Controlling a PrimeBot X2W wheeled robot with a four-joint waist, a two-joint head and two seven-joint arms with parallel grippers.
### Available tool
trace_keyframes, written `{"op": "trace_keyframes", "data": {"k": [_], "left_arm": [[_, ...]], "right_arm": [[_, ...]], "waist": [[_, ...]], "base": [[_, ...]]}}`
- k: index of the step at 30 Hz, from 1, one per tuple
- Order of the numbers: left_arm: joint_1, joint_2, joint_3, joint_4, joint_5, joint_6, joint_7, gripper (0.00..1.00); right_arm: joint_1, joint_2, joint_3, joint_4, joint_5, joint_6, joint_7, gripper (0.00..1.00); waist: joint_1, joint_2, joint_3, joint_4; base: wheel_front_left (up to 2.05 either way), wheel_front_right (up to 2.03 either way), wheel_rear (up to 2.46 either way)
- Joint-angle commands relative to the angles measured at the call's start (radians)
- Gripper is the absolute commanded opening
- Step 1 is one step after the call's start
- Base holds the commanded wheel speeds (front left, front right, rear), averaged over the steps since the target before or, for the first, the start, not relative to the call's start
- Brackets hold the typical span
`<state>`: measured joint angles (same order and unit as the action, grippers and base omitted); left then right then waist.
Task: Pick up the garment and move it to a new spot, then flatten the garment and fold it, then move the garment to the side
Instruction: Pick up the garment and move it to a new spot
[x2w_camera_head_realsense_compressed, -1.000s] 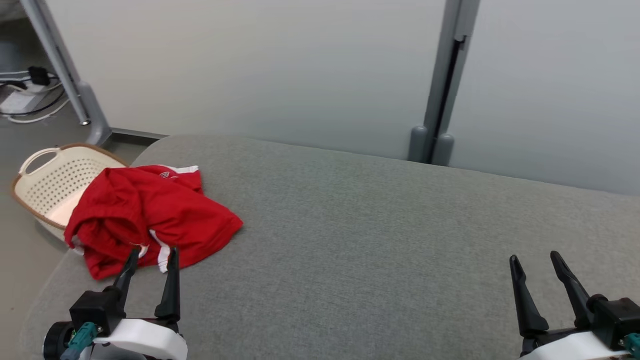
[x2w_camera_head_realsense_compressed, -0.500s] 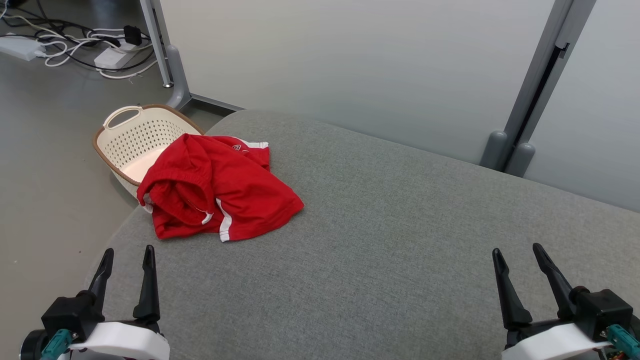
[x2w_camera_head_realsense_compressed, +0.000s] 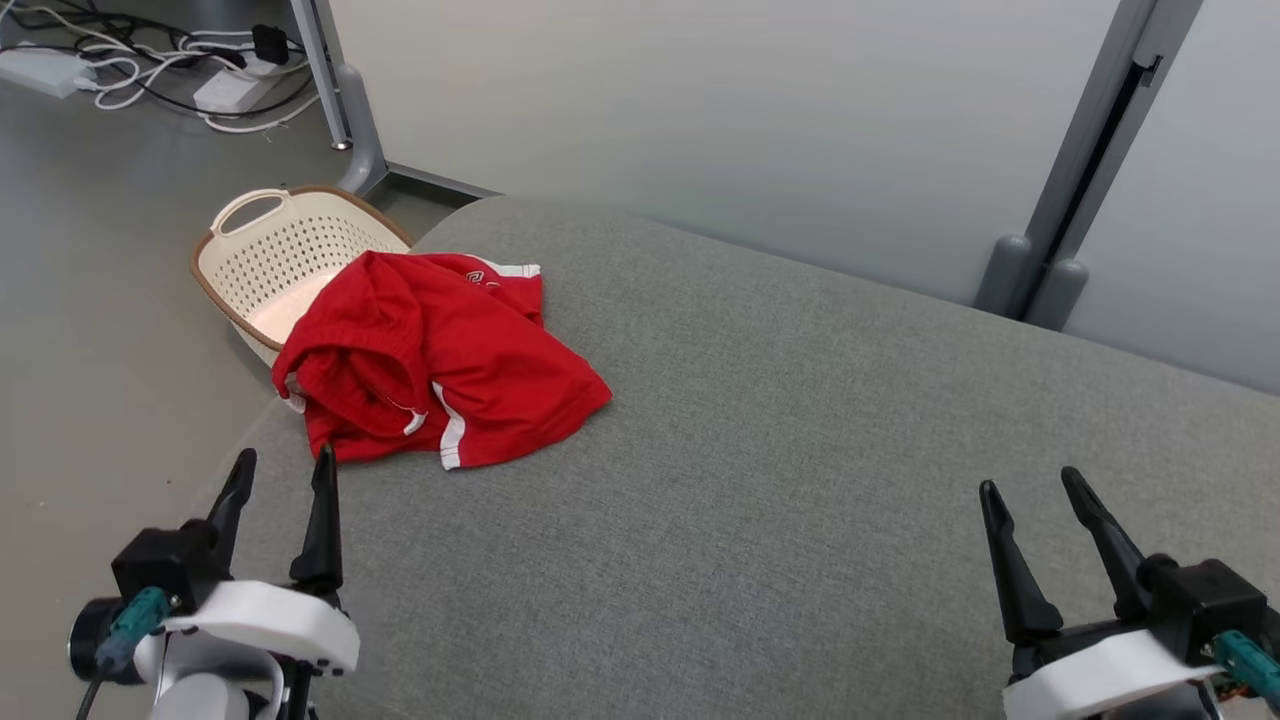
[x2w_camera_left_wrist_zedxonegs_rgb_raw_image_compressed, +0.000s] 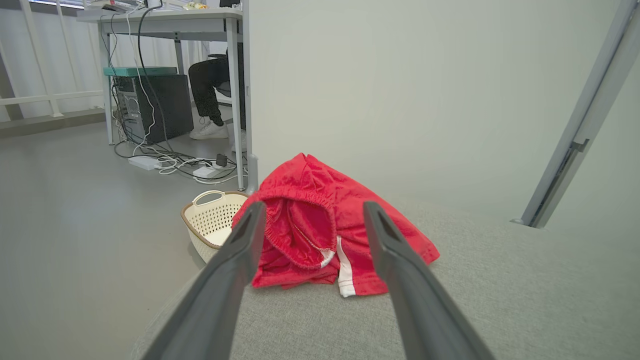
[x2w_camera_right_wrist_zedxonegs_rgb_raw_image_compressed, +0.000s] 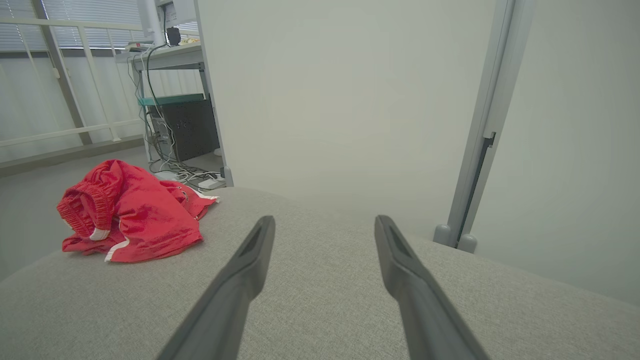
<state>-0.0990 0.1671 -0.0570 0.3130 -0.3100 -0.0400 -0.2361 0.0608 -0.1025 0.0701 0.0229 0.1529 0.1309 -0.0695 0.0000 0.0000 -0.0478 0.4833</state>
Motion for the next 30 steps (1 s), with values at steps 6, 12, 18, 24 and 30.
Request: {"op": "trace_keyframes", "data": {"k": [6, 12, 18, 24, 30], "left_arm": [[-0.201, -0.014, 0.009, 0.172, -0.051, -0.025, 0.017, 1.0], [-0.395, -0.001, 0.024, 0.411, -0.099, -0.057, 0.009, 1.0], [-0.573, 0.012, 0.042, 0.693, -0.153, -0.077, 0.011, 1.0], [-0.645, 0.036, 0.067, 0.821, -0.179, -0.08, -0.014, 0.0], [-0.617, 0.06, 0.092, 0.731, -0.159, -0.084, -0.03, 0.0]], "right_arm": [[-0.064, -0.039, 0.014, -0.067, -0.024, 0.0, 0.06, 1.0], [-0.135, -0.066, 0.012, -0.119, -0.04, 0.0, 0.094, 1.0], [-0.179, -0.065, -0.013, -0.134, -0.053, 0.0, 0.095, 1.0], [-0.2, -0.062, -0.015, -0.115, -0.047, 0.0, 0.079, 1.0], [-0.188, -0.049, -0.029, -0.092, -0.049, 0.0, 0.064, 1.0]], "waist": [[0.0, 0.0, 0.175, -0.092], [0.0, 0.0, 0.322, -0.155], [0.0, 0.0, 0.421, -0.18], [0.0, 0.0, 0.436, -0.195], [0.0, 0.0, 0.395, -0.19]], "base": [[0.0, 0.0, 0.0], [0.0, 0.0, 0.0], [0.0, 0.0, 0.0], [0.0, 0.0, 0.0], [0.0, 0.0, 0.0]]}}
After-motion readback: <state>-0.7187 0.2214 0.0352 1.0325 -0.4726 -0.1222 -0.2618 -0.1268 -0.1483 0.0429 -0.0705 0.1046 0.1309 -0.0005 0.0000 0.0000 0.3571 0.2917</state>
